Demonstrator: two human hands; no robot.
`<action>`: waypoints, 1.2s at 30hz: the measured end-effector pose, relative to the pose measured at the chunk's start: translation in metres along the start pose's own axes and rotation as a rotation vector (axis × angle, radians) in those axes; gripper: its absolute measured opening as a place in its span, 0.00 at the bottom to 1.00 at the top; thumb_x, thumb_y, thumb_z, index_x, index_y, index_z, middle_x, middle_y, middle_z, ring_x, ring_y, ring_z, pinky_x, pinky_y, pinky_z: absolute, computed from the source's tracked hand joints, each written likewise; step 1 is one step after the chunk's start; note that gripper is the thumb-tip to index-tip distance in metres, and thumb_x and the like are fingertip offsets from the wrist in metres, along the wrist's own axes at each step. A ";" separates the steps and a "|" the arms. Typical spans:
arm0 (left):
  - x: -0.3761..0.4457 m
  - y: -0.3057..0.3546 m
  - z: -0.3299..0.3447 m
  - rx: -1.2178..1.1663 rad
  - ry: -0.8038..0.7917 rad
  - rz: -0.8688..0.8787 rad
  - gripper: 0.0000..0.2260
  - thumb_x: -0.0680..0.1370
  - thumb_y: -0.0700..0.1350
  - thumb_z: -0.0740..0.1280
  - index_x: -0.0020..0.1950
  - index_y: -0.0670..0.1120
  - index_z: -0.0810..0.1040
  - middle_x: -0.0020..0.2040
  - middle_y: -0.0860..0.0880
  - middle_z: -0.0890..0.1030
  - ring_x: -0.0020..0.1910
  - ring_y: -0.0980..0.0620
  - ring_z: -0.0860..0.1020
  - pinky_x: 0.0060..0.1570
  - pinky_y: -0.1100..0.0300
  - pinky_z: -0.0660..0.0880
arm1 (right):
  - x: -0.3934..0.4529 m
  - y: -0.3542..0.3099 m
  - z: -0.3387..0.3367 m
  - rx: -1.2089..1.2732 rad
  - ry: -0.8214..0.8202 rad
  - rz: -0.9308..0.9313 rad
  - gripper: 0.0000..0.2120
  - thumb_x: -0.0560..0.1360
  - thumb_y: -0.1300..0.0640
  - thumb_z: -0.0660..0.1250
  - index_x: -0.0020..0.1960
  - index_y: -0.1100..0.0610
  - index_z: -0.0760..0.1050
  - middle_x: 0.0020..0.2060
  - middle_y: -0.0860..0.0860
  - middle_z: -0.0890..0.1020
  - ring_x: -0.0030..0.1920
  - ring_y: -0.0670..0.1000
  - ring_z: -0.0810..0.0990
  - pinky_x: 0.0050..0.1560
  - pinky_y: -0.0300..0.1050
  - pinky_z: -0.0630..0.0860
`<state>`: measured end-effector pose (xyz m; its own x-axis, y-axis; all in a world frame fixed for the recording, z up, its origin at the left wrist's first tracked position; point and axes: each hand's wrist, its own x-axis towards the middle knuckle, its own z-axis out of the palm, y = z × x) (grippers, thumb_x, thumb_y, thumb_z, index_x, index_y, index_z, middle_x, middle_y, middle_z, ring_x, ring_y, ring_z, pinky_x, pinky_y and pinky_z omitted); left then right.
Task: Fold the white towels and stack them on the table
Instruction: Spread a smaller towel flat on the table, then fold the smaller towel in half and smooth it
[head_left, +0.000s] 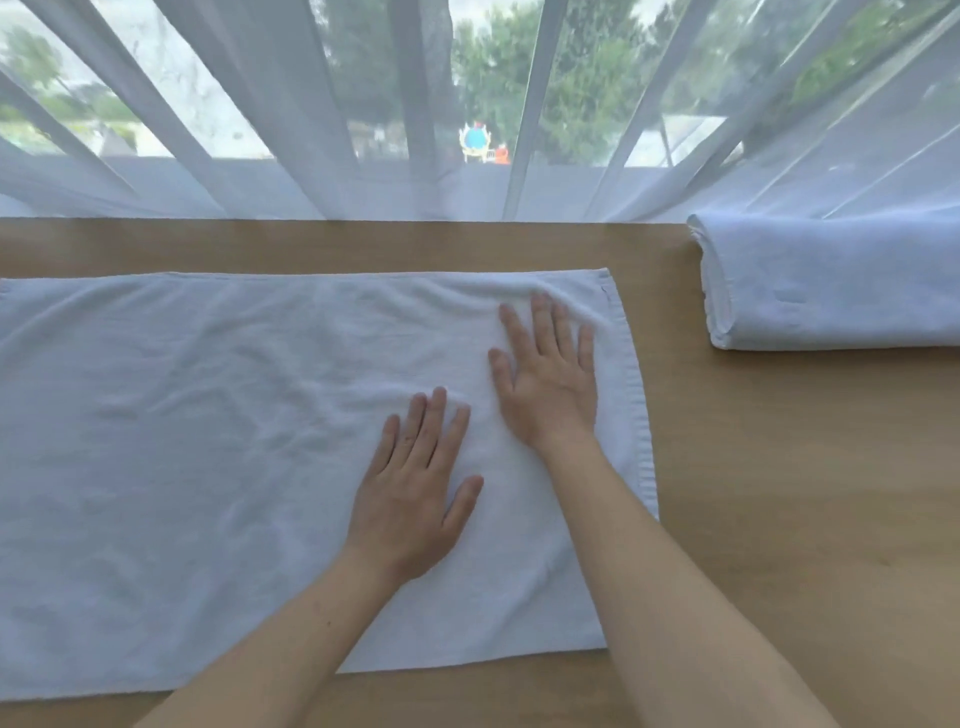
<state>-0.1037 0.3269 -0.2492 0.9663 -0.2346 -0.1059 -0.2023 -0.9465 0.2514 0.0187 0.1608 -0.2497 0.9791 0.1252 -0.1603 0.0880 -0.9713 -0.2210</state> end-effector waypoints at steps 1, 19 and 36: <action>0.007 0.007 0.002 0.007 -0.014 0.011 0.31 0.83 0.60 0.48 0.83 0.46 0.51 0.83 0.45 0.48 0.82 0.47 0.44 0.79 0.47 0.44 | 0.006 0.011 -0.003 0.010 -0.008 0.105 0.28 0.83 0.40 0.43 0.81 0.42 0.42 0.81 0.49 0.40 0.80 0.51 0.36 0.77 0.57 0.33; 0.069 0.086 -0.004 -0.129 -0.036 0.104 0.24 0.84 0.45 0.58 0.80 0.41 0.61 0.81 0.42 0.57 0.81 0.45 0.54 0.79 0.50 0.49 | -0.168 0.058 -0.009 0.225 0.252 0.517 0.23 0.81 0.53 0.60 0.73 0.63 0.70 0.70 0.59 0.74 0.71 0.62 0.70 0.70 0.62 0.65; 0.233 0.145 -0.030 -0.037 -0.204 -0.313 0.37 0.73 0.73 0.61 0.67 0.44 0.68 0.48 0.50 0.80 0.50 0.46 0.81 0.35 0.55 0.66 | -0.191 0.048 -0.027 0.651 0.127 0.379 0.12 0.81 0.39 0.53 0.49 0.45 0.68 0.31 0.43 0.72 0.35 0.44 0.74 0.33 0.35 0.67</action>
<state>0.0964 0.1412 -0.2087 0.9283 0.0218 -0.3712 0.1070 -0.9717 0.2104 -0.1589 0.0854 -0.2040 0.9377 -0.2557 -0.2353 -0.3459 -0.6227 -0.7019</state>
